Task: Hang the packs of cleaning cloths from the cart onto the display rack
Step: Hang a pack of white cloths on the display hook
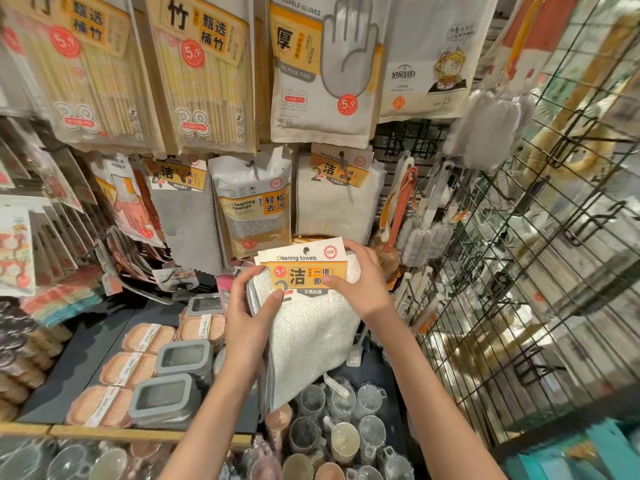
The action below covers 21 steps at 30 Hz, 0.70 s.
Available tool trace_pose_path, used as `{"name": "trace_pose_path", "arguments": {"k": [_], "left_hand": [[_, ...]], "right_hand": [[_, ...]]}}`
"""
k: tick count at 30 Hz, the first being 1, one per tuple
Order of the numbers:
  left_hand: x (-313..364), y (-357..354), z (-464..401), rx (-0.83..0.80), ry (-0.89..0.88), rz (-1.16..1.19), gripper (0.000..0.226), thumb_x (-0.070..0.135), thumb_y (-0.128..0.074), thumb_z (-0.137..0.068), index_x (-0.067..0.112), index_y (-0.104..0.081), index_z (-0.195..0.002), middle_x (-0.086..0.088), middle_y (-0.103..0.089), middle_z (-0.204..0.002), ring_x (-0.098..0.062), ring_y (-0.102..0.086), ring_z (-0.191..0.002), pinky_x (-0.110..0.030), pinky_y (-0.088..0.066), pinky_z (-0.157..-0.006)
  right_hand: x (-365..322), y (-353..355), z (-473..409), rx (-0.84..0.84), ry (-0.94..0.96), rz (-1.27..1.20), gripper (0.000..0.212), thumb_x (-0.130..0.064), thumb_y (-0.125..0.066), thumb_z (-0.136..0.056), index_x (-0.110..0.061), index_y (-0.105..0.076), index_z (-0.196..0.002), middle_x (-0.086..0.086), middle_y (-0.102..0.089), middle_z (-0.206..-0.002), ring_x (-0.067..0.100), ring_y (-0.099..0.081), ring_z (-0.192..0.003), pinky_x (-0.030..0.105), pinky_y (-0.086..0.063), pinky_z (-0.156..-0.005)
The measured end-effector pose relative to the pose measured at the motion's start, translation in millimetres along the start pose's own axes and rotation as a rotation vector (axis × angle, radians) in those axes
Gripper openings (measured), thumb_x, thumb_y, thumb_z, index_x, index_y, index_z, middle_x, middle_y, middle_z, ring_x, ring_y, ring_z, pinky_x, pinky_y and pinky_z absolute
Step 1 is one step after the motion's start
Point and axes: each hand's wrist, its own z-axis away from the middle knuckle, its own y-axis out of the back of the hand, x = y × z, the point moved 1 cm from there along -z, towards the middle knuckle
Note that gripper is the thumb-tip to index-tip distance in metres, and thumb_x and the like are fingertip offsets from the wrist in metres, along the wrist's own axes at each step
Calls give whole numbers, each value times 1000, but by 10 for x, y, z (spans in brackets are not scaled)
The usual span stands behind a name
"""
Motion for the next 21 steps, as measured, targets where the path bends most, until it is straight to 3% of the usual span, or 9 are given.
{"name": "trace_pose_path", "arguments": {"k": [6,8,13,17,21], "left_hand": [[-53,-1,-14,2,-10,40,43,16,-74,-82,42,-58,-112,-5,-59,-130,-31,-59,-116,-61,-50,-91],[-52,-8,-21,6,-8,45,43,13,-73,-83,43,-58,-110,-6,-59,-130,-30,-59,-116,-60,-50,-91],[-41,-11,-27,16,-1,61,46,27,-78,-72,43,-58,-110,-5,-59,-130,-29,-58,-117,-59,-49,-94],[-65,6,-43,5,17,60,54,34,-86,-65,44,-58,-110,-5,-59,-130,-29,-59,-118,-58,-48,-96],[-60,9,-41,8,8,63,53,40,-83,-64,41,-58,-111,-5,-62,-127,-30,-59,-117,-60,-44,-99]], "right_hand": [[-37,56,24,48,-17,-30,44,-6,-76,-74,-20,-46,-103,-4,-39,-112,-11,-40,-93,-10,-25,-70],[-39,70,20,30,-26,-49,42,-5,-75,-76,-18,-44,-102,-6,-44,-107,-5,-44,-93,-8,-30,-69],[-43,90,26,13,-38,-102,41,-2,-72,-78,-13,-42,-104,-20,-50,-92,-10,-49,-81,-2,-38,-62],[-41,127,10,24,-10,-120,42,1,-73,-76,-10,-44,-104,-17,-52,-94,-9,-52,-83,1,-42,-66],[-37,190,-14,50,36,-158,41,10,-70,-75,-3,-45,-105,-13,-52,-92,-24,-52,-75,2,-43,-63]]}}
